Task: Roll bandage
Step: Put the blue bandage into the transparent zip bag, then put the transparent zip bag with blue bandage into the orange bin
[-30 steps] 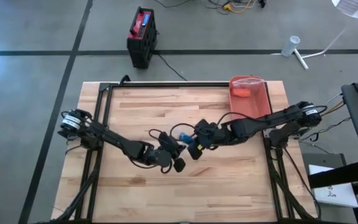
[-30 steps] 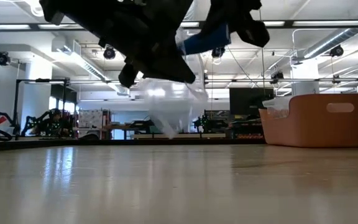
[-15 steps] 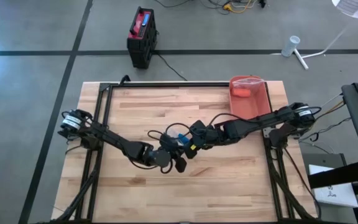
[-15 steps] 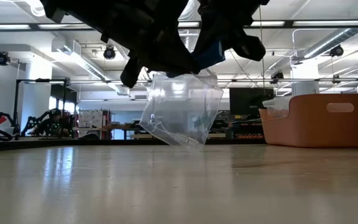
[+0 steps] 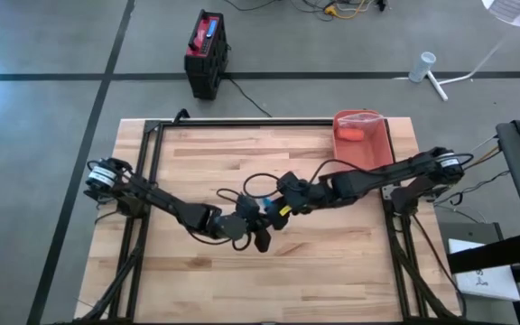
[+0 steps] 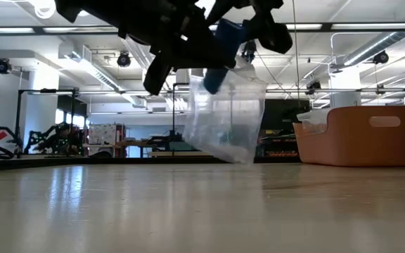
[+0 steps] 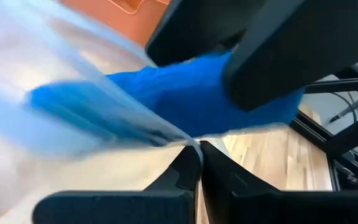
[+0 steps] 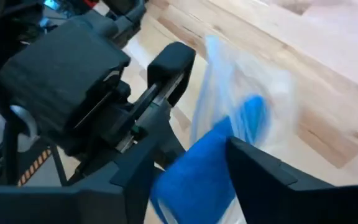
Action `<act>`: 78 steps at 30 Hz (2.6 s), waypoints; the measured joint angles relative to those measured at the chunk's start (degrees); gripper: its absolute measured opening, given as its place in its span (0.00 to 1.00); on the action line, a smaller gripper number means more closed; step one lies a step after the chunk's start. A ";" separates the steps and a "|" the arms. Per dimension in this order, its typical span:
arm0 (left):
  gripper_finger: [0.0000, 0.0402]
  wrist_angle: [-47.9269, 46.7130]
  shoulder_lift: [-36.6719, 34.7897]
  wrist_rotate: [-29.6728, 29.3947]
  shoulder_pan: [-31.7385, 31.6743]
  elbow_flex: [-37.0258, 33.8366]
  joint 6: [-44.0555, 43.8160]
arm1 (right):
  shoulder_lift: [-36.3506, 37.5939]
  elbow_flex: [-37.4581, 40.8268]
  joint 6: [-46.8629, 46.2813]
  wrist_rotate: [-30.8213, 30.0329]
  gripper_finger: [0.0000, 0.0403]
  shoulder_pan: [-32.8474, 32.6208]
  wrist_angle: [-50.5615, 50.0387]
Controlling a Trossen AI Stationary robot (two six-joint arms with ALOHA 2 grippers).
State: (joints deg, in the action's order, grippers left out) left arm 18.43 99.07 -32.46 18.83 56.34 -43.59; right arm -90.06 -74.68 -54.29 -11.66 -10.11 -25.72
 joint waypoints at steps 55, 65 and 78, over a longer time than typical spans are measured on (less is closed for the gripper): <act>0.00 -8.46 -12.11 5.39 -3.13 -0.22 -3.13 | -13.56 -3.03 36.30 -49.98 0.38 -16.45 -5.15; 0.08 -8.37 -12.49 5.28 -2.88 -0.22 2.27 | -12.86 -5.28 35.97 -37.69 0.03 -15.91 -6.29; 0.42 -22.37 -26.59 6.16 -0.92 -0.89 13.33 | 1.44 -7.51 13.92 -34.66 0.00 -11.25 -49.03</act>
State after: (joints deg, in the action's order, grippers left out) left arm -3.94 72.48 -26.30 17.91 55.45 -30.26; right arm -88.62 -82.19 -40.37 -46.32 -21.36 -74.75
